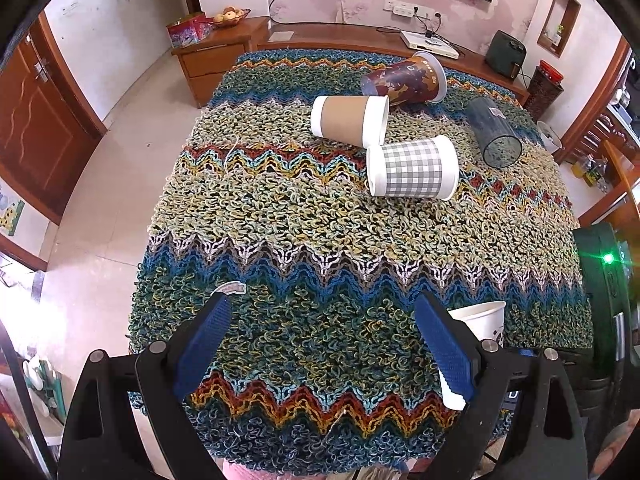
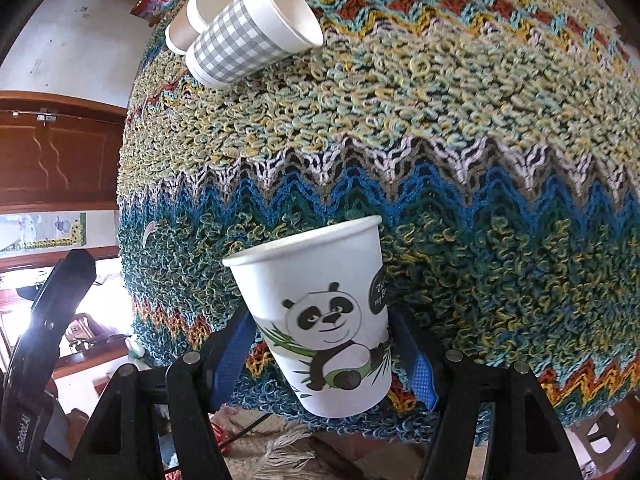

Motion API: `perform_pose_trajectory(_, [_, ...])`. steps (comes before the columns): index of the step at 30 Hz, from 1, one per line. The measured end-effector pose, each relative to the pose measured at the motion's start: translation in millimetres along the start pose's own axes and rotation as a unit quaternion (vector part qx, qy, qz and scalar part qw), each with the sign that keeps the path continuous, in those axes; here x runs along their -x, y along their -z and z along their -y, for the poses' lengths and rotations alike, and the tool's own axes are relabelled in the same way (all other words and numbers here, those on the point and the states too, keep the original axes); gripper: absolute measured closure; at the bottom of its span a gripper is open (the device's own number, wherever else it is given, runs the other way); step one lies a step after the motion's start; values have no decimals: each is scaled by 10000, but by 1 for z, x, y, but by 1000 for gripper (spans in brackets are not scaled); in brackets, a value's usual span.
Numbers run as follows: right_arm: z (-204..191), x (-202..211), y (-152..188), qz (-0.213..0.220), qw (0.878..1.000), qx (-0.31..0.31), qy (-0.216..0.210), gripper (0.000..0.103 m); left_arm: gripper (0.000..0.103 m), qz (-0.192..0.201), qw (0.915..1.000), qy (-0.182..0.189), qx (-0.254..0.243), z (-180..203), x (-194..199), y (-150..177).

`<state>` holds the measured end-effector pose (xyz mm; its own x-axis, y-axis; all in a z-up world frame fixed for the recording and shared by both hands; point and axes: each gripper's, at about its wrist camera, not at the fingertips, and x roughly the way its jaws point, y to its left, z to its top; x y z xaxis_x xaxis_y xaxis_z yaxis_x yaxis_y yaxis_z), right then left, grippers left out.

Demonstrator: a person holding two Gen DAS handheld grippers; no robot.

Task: Flip cup upright
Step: 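Lift the panda cup with the right gripper and rotate it rim-up, then grasp the upright panda cup with the left gripper while the right gripper holds it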

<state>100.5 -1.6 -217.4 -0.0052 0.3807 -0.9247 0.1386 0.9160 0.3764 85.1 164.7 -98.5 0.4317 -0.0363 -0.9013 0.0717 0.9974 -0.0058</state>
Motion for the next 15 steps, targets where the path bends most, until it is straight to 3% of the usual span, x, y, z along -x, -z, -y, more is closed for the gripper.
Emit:
perform_pose_trajectory(7, [4,25,13,366,9984,342,279,30,9,-229,9991,348,-30,6,-5,-2])
perform_pose_trajectory(15, [25,53,37,735,9937,639,561,30,9,-967,9907,952,-104,29,-29,4])
